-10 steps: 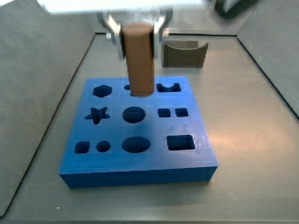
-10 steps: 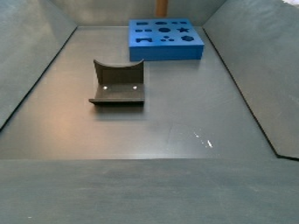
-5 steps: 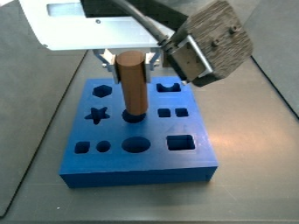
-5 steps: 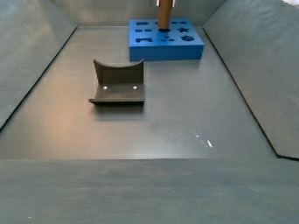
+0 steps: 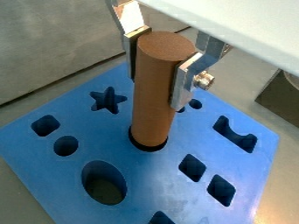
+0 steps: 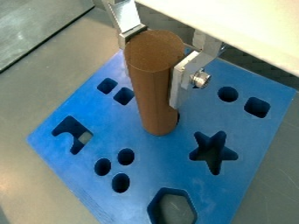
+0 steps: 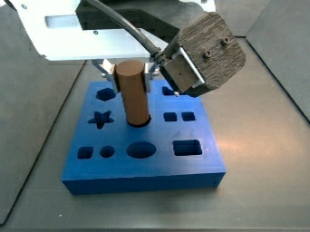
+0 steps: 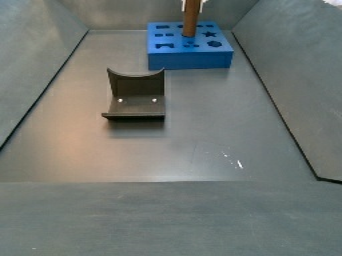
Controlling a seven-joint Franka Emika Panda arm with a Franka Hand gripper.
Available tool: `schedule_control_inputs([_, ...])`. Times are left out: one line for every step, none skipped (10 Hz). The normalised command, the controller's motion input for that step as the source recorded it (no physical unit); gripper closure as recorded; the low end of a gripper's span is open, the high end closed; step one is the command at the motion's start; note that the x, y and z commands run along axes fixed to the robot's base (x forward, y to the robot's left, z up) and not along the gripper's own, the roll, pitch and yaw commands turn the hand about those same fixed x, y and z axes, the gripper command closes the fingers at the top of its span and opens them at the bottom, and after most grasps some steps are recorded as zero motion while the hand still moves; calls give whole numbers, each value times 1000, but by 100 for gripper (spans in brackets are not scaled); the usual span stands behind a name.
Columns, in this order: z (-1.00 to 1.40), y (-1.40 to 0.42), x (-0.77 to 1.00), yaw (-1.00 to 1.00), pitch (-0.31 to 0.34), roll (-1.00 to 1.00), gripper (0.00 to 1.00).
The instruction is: Insert the round object.
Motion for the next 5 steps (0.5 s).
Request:
schedule_control_inputs([-154,0,0,0,0,-29,100])
schedule_control_inputs([-200,-60,0,0,-29,-11,100])
schedule_control_inputs([-220,-117,0,0,-30,-20,100])
schedule_control_inputs([-249,-63,0,0,-13,-54,100])
schedule_control_inputs([-297,-17,51,0,-1,-66,100])
